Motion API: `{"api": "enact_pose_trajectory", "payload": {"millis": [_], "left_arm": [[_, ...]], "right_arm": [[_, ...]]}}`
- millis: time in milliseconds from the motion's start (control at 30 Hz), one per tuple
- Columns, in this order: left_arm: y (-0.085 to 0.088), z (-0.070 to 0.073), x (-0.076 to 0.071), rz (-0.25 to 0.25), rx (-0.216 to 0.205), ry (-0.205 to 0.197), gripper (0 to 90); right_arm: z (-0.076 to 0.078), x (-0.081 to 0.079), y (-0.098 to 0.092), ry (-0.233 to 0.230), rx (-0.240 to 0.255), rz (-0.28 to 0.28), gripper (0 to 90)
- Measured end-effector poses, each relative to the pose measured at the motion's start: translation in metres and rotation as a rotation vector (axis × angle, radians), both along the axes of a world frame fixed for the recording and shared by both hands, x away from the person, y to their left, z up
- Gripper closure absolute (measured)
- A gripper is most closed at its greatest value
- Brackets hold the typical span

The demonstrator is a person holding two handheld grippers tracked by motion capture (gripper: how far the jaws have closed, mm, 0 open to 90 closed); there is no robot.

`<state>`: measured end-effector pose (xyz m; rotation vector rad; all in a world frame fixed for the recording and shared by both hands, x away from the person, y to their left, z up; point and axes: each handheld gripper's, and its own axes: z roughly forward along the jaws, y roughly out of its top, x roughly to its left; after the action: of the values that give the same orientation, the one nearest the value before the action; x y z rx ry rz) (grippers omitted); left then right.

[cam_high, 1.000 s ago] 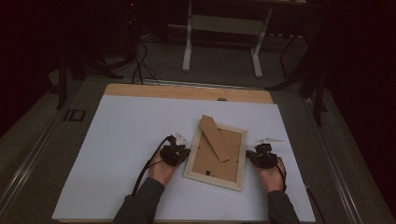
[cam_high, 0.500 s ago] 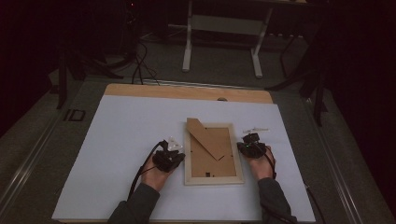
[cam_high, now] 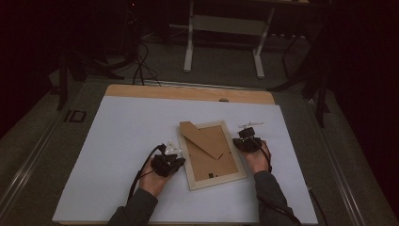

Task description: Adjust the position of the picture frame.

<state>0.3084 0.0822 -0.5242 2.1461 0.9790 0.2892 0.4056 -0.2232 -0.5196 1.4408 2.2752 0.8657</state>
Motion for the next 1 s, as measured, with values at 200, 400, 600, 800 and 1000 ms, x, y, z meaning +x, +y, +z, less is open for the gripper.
{"api": "enact_pose_trajectory", "payload": {"millis": [200,400,600,800,1000], "left_arm": [[-0.002,0.000,-0.007,-0.013,0.003,-0.001,90.0],[-0.003,-0.001,-0.011,-0.021,0.007,-0.002,90.0],[-0.004,-0.001,-0.017,-0.024,-0.002,0.006,90.0],[-0.005,-0.003,-0.024,-0.033,-0.022,0.006,90.0],[-0.006,-0.004,-0.029,-0.035,-0.027,0.002,90.0]], "right_arm": [[0.001,0.006,0.007,0.007,-0.015,-0.007,90.0],[0.002,0.010,0.009,0.015,-0.013,-0.003,90.0],[0.003,0.014,0.015,0.022,-0.027,-0.002,90.0],[0.002,0.017,0.019,0.023,-0.012,-0.017,90.0],[0.001,0.017,0.022,0.016,-0.009,-0.024,90.0]]}}
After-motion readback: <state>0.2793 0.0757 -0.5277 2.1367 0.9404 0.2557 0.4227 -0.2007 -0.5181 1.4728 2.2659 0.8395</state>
